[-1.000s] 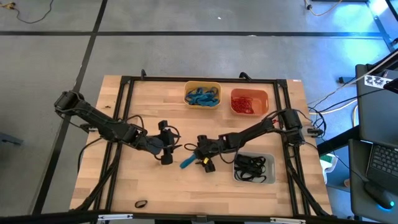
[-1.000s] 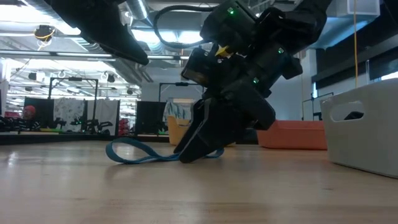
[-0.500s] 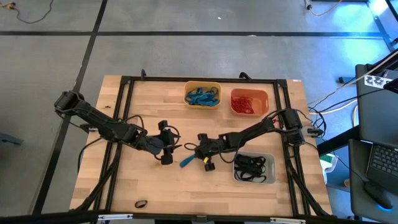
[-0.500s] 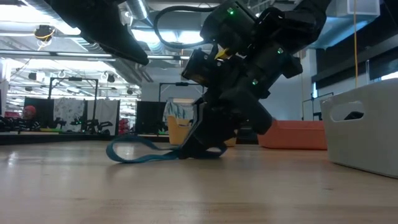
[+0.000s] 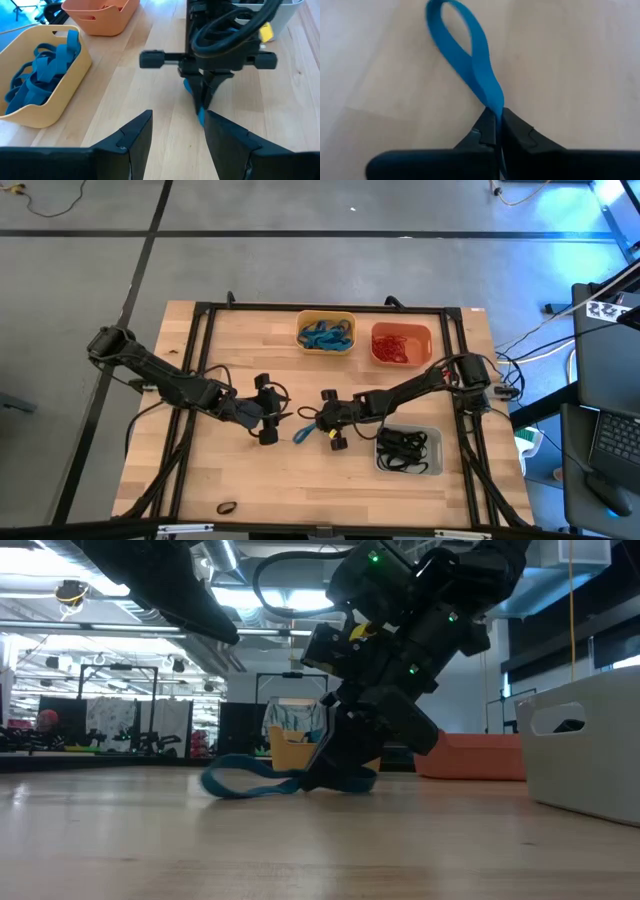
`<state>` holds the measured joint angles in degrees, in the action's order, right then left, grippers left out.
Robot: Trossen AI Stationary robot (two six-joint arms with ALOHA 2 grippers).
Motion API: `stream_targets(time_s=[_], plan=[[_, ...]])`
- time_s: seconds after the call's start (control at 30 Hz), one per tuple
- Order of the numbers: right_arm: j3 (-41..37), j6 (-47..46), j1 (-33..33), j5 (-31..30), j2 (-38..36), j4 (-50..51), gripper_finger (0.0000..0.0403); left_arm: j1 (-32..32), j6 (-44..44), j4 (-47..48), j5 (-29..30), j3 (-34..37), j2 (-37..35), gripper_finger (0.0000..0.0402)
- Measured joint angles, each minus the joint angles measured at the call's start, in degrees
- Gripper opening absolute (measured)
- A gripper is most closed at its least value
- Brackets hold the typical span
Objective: Sort rubber bands into baskets
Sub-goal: Put the blue rubber band into the yellow bin
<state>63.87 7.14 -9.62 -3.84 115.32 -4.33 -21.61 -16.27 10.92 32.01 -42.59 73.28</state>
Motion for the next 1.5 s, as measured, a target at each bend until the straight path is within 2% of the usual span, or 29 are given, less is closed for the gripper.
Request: stream_targets(time_s=[0.7,0.97,1.2,1.3,1.5], plan=[[0.1,4.2,1.5,-13.2,-14.1,10.4,0.0005,0.0,-0.1,0.0,0.0,0.0,0.0,0.0175],[0.2,6.4,9.7,-16.5,-20.5,9.9,0.0007,0.0,0.5,0.0,0.0,0.0,0.0,0.0175],[0.3,8.2,20.5,-15.9,-19.8,5.2,0.0013,0.0,0.2,0.0,0.0,0.0,0.0,0.0175],[0.2,8.2,24.5,-14.4,-18.5,2.5,0.0013,0.0,0.2,0.0,0.0,0.0,0.0,0.0175],[0.2,7.9,30.3,-7.7,-14.6,-3.2,0.0014,0.0,0.2,-0.2,0.0,0.0,0.0,0.0175]])
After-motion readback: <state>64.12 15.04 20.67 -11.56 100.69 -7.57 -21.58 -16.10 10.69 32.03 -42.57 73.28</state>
